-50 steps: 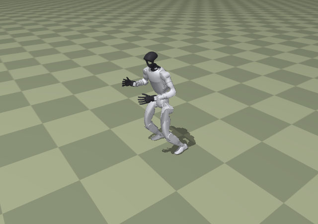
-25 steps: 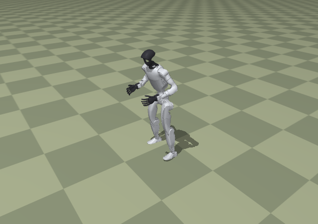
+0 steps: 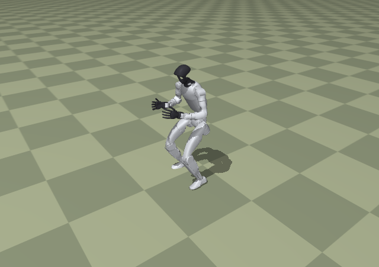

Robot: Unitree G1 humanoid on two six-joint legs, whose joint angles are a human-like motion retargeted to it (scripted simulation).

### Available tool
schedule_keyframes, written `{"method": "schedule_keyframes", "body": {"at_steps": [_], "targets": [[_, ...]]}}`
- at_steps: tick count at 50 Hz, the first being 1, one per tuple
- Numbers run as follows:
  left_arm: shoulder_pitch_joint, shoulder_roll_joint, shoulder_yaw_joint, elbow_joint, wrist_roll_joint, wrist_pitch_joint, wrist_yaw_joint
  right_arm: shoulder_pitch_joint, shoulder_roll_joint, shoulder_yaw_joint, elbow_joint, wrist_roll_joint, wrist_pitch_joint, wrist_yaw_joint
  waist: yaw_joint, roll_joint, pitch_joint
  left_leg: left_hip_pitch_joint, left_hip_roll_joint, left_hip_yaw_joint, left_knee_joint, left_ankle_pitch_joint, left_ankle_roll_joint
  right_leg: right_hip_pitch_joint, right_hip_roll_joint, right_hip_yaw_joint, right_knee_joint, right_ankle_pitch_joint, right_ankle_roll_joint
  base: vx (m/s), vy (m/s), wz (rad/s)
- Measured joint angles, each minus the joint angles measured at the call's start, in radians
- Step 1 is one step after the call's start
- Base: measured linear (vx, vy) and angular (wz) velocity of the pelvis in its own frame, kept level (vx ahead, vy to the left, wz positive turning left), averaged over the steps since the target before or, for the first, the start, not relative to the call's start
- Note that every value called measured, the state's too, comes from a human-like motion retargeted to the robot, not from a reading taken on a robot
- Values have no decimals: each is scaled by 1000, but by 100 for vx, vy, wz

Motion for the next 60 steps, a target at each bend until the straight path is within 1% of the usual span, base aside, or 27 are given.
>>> {"method": "schedule_keyframes", "body": {"at_steps": [2, 3, 5, 6, 7, 8, 10, 12, 13, 17, 19, 21, 22, 23, 25, 27, 28, 30, 32, 35, 38, 40, 43, 45, 50, 55, 60], "targets": [[-58, 125, -1, -125, -86, -30, 16, -31, -126, -43, -179, 88, 40, 63, 5, 16, -18, 114, -20, -6, -335, 195, 4, 105, 21, -44, -325, 212, 4, -54, -1, 10], [-53, 185, 3, -187, -130, -62, 26, -15, -196, -65, -260, 115, 50, 93, 5, 26, -26, 196, -22, -9, -548, 345, -13, 181, 37, -66, -533, 375, 36, -49, -1, 14], [38, 267, 24, -298, -181, -125, 22, 77, -312, -82, -373, 106, 57, 141, -5, 39, -81, 399, -22, -19, -1076, 728, -112, 356, 72, -88, -1022, 803, 182, -42, 0, 17], [112, 287, 40, -334, -175, -145, -14, 139, -339, -79, -384, 55, 51, 179, -13, 31, -116, 470, -20, -4, -1223, 763, -183, 411, 70, -90, -1154, 907, 295, -39, 0, 19], [174, 303, 56, -363, -163, -154, -48, 199, -359, -74, -394, 29, 42, 209, -17, 24, -147, 520, -15, 16, -1324, 747, -240, 450, 67, -101, -1250, 965, 386, -44, -3, 16], [211, 309, 72, -380, -140, -142, -80, 252, -362, -65, -401, 52, 30, 223, -12, 17, -173, 528, -8, 43, -1331, 630, -268, 456, 60, -128, -1275, 932, 437, -52, -6, 9], [277, 316, 105, -407, -146, -133, -118, 350, -354, -90, -377, 77, 38, 262, 17, 24, -256, 540, 17, 105, -1334, 519, -293, 451, 61, -187, -1272, 868, 454, -58, -1, 5], [307, 317, 120, -418, -146, -101, -137, 443, -343, -148, -360, 43, 57, 260, 46, 20, -305, 558, -11, 150, -1263, 601, -254, 473, 15, -181, -1209, 861, 439, -62, 17, 27], [307, 327, 124, -410, -133, -78, -148, 461, -326, -159, -352, 24, 66, 252, 62, 12, -312, 555, -10, 160, -1191, 629, -229, 485, 12, -158, -1173, 860, 406, -67, 11, 19], [353, 339, 146, -360, -114, -30, -178, 516, -281, -225, -333, -2, 77, 235, 108, -5, -357, 519, -18, 93, -783, 554, -153, 520, 25, -25, -930, 786, 303, -64, 6, 6], [403, 328, 157, -343, -114, -12, -186, 528, -259, -246, -337, -15, 83, 231, 123, -9, -387, 521, -25, 40, -622, 564, -150, 533, 39, 6, -800, 784, 283, -57, 5, -5], [450, 306, 169, -332, -120, 0, -181, 523, -240, -264, -350, -47, 95, 224, 137, -12, -424, 539, -23, 4, -553, 646, -169, 555, 45, 2, -748, 813, 284, -57, 4, -10], [471, 295, 177, -325, -119, 4, -179, 512, -230, -268, -358, -63, 96, 220, 142, -15, -441, 558, -16, -6, -547, 664, -179, 571, 46, -10, -744, 774, 282, -61, 5, -15], [487, 284, 187, -317, -110, 10, -176, 494, -222, -272, -365, -76, 93, 214, 145, -14, -453, 582, -5, -11, -553, 619, -181, 589, 45, -28, -745, 651, 272, -65, 6, -13], [491, 255, 214, -281, -79, 30, -177, 430, -211, -284, -362, -93, 82, 195, 144, -13, -446, 633, 16, -2, -552, 288, -157, 614, 32, -70, -730, 281, 256, -72, 9, -6], [463, 203, 231, -219, -41, 66, -190, 349, -192, -281, -316, -120, 84, 172, 132, -4, -380, 671, 30, 19, -531, -76, -113, 590, 15, -87, -625, -6, 228, -80, 12, 9], [427, 164, 232, -175, -22, 89, -199, 295, -176, -267, -270, -141, 91, 154, 123, 0, -325, 674, 32, 26, -499, -196, -82, 558, 5, -81, -532, -103, 206, -82, 11, 23], [365, 88, 204, -102, -11, 123, -198, 231, -119, -234, -184, -167, 103, 103, 100, -4, -229, 637, 21, 26, -422, -302, -18, 488, -21, -70, -384, -186, 168, -76, 8, 44], [327, 31, 136, -65, -35, 117, -163, 245, -41, -210, -139, -155, 90, 48, 79, -12, -178, 583, 3, 7, -403, -250, -10, 460, -34, -78, -381, -138, 164, -59, 5, 60], [313, 10, 26, -57, -61, 51, -127, 350, 51, -201, -153, -118, 45, 26, 76, -18, -181, 589, -13, -9, -590, -85, -71, 503, -19, -107, -617, 35, 213, -39, 6, 29], [353, 37, -27, -97, -66, 7, -190, 476, 66, -210, -201, -106, 41, 103, 90, -25, -259, 655, -15, 12, -921, 111, -121, 549, 13, -130, -930, 269, 312, -28, 6, -12], [394, 51, -45, -143, -80, -4, -245, 536, 48, -201, -228, -91, 45, 161, 89, -23, -316, 673, -5, 32, -1081, 209, -151, 552, 39, -143, -1056, 363, 364, -28, 6, -23], [438, 56, -79, -230, -96, -10, -282, 557, 12, -167, -237, -84, 51, 200, 74, -23, -366, 671, 6, 57, -1200, 251, -175, 547, 63, -169, -1116, 410, 390, -32, 6, -24], [429, 60, -108, -269, -87, -13, -282, 520, 0, -138, -189, -125, 62, 188, 66, -32, -373, 663, 4, 67, -1240, 248, -169, 546, 66, -188, -1126, 391, 385, -36, 4, -21], [344, 99, -135, -184, -15, -5, -249, 380, 24, -51, 82, -266, 90, 72, 90, -65, -307, 669, -17, 103, -1252, 261, -146, 535, 49, -158, -1145, 397, 336, -32, 0, -36], [479, 101, -24, -152, -7, -21, -160, 477, -50, -93, -72, -166, 23, 106, 103, -49, -245, 668, -19, 138, -1223, 281, -150, 529, 50, -118, -1156, 442, 371, -20, 1, -45], [713, 116, 183, -183, 38, 1, -166, 650, -144, -233, -207, -139, 45, 191, 64, -40, -208, 642, -14, 167, -1227, 280, -154, 501, 55, -106, -1187, 457, 390, -20, 0, -21]]}}
